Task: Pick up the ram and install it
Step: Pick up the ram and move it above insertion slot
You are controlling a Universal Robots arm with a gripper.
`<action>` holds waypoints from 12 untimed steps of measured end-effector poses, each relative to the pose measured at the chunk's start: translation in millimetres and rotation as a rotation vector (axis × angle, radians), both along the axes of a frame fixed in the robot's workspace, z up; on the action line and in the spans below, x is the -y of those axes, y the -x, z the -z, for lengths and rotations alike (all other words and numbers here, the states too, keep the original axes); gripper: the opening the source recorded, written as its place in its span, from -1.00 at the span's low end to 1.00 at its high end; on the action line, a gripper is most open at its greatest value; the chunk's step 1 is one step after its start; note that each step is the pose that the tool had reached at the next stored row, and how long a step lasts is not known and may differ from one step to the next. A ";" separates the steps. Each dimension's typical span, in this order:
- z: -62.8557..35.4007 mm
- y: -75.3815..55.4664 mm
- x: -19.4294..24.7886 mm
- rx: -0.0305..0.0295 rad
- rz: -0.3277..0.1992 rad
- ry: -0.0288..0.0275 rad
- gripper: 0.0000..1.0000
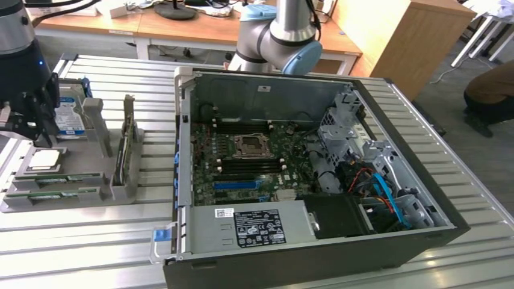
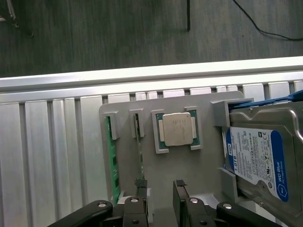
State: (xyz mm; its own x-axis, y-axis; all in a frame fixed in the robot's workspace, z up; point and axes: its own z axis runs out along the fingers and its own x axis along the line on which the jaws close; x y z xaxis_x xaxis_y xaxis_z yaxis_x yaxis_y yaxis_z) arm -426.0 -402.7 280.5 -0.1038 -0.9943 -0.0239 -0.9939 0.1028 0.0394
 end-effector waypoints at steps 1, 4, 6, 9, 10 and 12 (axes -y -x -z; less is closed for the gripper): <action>1.5 0.0 0.0 -0.0001 0.000 0.0000 -0.29; 5.3 0.0 0.0 0.0000 0.000 0.0000 -0.29; 5.6 0.0 0.0 -0.0003 0.000 0.0002 -0.29; 5.8 0.0 0.0 -0.0001 0.000 0.0001 -0.29; 5.8 0.0 0.0 -0.0001 0.000 0.0001 -0.29; 5.8 0.0 0.0 0.0000 -0.001 0.0001 -0.29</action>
